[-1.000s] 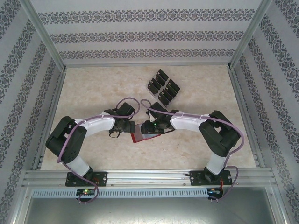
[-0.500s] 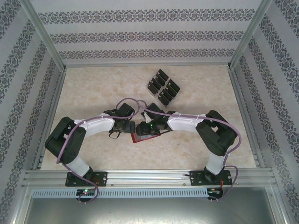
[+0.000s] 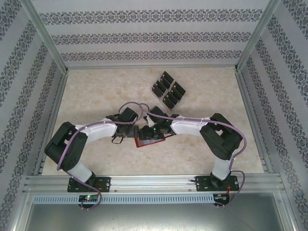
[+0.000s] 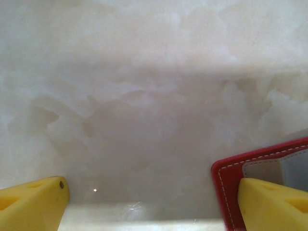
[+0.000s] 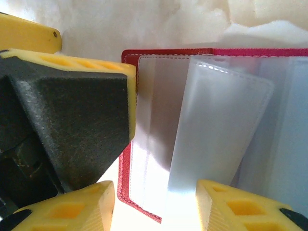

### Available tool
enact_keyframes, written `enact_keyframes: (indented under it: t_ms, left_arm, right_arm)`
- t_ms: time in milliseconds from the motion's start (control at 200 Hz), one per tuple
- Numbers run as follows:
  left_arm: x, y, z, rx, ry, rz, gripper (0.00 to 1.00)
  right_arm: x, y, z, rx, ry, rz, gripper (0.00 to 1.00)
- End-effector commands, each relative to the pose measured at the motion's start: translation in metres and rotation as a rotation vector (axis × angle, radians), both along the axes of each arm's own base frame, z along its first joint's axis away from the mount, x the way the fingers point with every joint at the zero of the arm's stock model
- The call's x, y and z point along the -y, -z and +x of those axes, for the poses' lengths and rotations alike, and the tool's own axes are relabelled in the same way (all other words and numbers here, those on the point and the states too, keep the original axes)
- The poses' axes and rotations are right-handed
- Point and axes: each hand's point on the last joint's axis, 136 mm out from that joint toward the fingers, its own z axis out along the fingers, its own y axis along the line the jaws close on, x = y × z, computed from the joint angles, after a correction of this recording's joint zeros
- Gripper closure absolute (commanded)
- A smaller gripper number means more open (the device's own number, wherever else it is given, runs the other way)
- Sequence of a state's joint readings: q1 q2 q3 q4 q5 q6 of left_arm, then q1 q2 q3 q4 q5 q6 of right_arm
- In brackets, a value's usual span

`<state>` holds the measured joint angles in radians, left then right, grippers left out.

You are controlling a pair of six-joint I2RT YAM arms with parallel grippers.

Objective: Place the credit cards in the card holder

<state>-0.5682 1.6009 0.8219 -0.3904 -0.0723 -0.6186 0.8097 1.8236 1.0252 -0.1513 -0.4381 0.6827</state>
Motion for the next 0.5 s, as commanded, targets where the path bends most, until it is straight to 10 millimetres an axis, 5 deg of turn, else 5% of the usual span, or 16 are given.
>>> enact_keyframes:
  t_ms: [0,495]
  left_arm:
    - [0.011,0.004,-0.002,-0.008,-0.034,-0.089,0.08]
    - [0.007,-0.024,0.022,0.047,-0.169,-0.252,0.08]
  right_arm:
    - [-0.008,0.007,-0.005,0.020,-0.028,0.009,0.51]
    - [-0.006,0.017,-0.006,0.023,-0.040,0.012,0.55]
